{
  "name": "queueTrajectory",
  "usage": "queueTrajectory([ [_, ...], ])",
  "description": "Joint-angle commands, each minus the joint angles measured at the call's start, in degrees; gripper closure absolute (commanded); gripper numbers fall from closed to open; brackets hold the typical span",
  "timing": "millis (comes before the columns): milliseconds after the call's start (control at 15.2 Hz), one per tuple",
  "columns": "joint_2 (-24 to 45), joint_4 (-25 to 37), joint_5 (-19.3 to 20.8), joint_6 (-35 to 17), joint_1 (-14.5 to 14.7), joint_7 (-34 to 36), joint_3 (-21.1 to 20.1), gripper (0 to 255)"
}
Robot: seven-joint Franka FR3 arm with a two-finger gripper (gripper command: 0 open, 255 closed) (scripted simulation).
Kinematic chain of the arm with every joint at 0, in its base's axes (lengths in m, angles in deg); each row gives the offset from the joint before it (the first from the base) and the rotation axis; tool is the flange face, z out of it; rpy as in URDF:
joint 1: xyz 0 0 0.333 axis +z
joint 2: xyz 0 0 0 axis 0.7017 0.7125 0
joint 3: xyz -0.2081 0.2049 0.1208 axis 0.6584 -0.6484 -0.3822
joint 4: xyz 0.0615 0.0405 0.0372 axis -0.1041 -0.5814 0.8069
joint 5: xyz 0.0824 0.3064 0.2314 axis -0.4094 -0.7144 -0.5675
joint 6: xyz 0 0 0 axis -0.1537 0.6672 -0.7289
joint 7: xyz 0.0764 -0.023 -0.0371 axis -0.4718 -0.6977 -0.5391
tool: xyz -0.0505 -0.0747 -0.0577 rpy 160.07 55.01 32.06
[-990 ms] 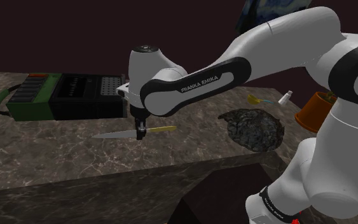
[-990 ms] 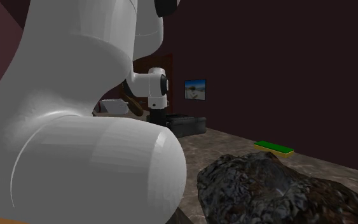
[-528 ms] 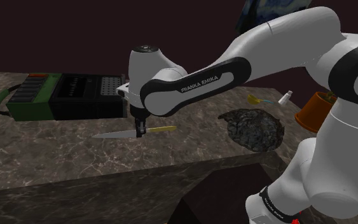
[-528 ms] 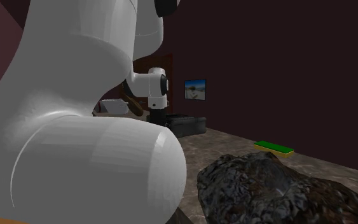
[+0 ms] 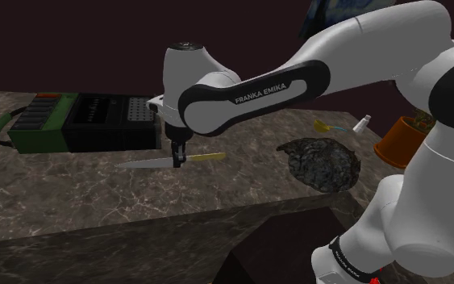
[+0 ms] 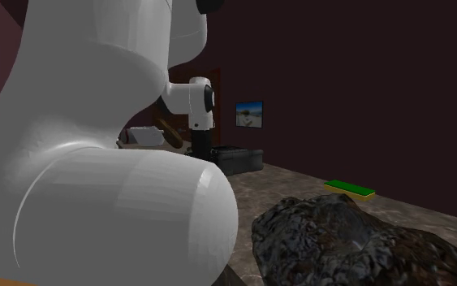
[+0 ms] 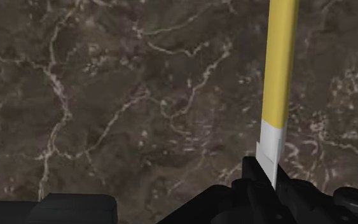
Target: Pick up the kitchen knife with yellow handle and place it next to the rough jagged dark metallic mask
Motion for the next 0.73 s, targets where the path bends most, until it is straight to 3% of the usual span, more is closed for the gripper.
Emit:
queueTrajectory([
  [0,-0.8,0.5,-0.2,1.3,-0.1,-0.2,0.0,255],
  [660,-3.7,4.6,-0.9,8.3,-0.2,-0.7,-0.2,255],
])
